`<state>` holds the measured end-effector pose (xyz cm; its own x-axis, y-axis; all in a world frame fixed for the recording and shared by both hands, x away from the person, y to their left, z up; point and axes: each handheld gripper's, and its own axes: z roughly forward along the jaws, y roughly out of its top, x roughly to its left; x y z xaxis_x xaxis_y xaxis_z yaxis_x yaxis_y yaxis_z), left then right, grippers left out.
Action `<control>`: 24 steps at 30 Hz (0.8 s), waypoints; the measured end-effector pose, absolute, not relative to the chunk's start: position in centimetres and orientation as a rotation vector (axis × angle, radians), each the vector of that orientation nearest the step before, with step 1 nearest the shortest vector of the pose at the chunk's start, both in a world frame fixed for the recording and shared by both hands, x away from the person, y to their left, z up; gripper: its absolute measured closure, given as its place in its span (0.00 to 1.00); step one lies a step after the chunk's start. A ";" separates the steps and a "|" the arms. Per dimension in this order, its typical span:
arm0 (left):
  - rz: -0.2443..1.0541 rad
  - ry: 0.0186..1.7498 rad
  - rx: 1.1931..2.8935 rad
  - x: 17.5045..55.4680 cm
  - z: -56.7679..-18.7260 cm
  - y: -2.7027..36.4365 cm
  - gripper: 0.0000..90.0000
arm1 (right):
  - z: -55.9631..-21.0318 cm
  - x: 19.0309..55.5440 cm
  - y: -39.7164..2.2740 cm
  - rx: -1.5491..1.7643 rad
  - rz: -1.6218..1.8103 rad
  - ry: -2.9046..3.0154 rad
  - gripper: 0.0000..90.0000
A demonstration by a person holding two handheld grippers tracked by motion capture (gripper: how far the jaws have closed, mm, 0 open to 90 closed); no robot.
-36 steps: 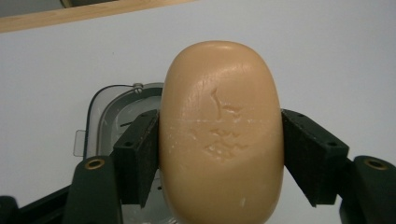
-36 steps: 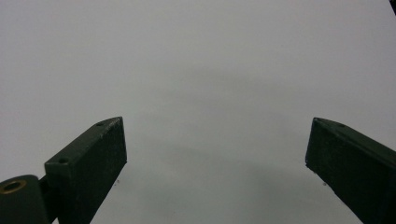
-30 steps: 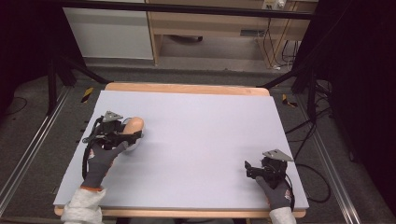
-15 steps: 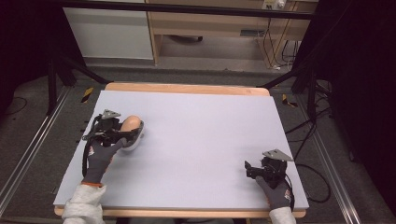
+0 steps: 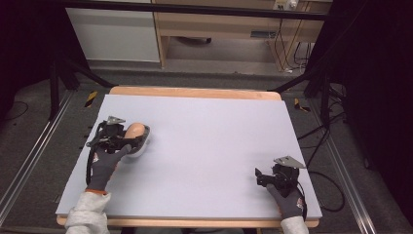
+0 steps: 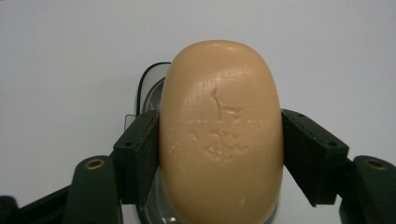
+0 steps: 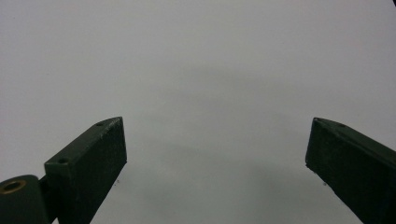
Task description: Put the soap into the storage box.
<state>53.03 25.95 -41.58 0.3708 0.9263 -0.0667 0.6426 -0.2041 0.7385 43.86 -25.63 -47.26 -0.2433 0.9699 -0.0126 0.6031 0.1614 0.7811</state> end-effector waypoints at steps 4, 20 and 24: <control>0.521 1.361 1.945 53.2 -41.9 26.0 0.35 | -47.3 43.9 -25.6 1.489 0.909 1.919 0.06; 0.519 1.385 1.958 53.5 -42.6 26.0 0.35 | -47.3 43.9 -25.6 1.490 0.910 1.919 0.06; 0.517 1.384 1.957 53.5 -42.7 26.0 0.35 | -47.3 43.9 -25.6 1.482 0.909 1.919 0.06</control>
